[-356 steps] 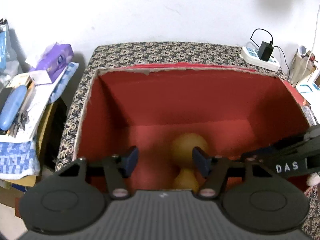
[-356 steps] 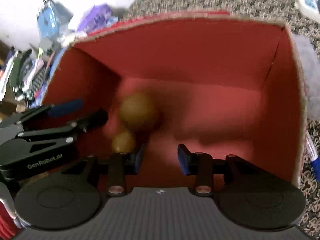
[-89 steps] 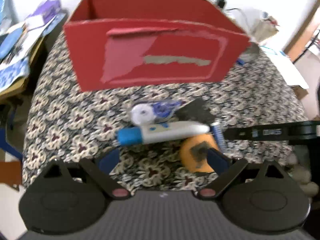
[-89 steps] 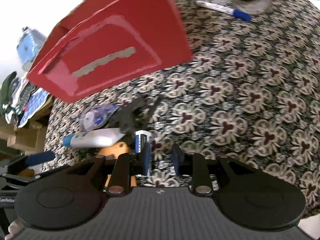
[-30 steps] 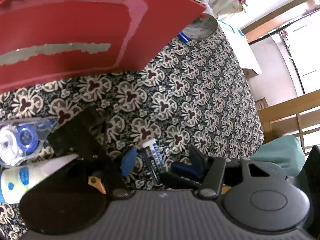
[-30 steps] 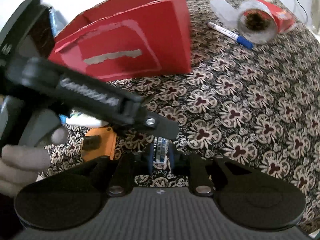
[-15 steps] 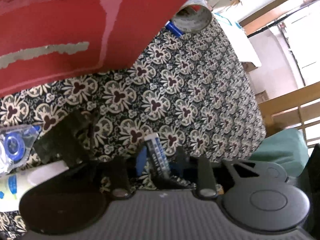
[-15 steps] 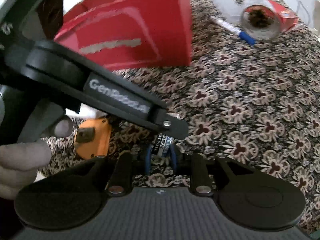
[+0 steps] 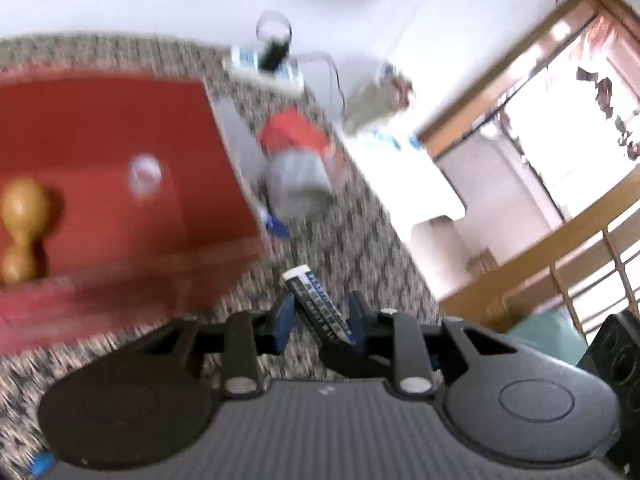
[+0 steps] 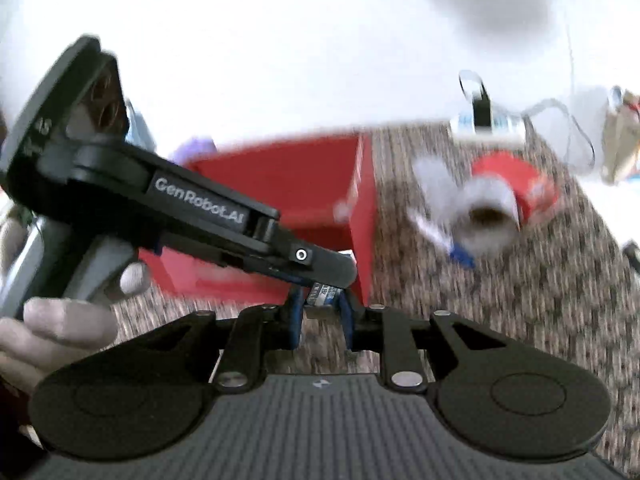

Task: Organize rigid objects
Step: 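Lift the battery with the right gripper and carry it to the box, then lower the battery into the red box and open the right gripper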

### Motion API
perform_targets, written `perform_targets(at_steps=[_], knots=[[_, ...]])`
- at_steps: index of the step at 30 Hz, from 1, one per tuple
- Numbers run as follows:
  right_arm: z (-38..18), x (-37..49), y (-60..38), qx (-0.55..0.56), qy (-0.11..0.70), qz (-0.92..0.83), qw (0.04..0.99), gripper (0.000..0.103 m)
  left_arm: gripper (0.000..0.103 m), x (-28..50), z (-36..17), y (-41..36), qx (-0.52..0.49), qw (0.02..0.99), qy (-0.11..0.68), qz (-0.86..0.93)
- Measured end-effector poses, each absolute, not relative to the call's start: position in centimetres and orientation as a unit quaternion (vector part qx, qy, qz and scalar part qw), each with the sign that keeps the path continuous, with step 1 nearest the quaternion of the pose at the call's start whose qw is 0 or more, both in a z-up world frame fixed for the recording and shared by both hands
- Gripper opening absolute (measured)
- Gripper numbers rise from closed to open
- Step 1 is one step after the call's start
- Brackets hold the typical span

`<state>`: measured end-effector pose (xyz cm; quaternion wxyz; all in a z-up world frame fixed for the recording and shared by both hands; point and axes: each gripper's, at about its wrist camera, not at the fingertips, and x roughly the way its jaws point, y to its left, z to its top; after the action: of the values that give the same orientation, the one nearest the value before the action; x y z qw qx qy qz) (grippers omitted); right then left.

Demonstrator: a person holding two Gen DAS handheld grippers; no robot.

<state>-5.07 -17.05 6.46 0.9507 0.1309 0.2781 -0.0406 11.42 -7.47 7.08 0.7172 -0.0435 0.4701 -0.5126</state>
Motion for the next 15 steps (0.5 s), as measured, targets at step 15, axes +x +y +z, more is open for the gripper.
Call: perform_targets(at_steps=[15], knots=[[3.7, 6.0, -18.2, 0.091, 0.288, -0.041, 0.952, 0.003, 0.027, 19.9, 4.4, -7.7, -0.08, 0.765, 0.482, -0.42]])
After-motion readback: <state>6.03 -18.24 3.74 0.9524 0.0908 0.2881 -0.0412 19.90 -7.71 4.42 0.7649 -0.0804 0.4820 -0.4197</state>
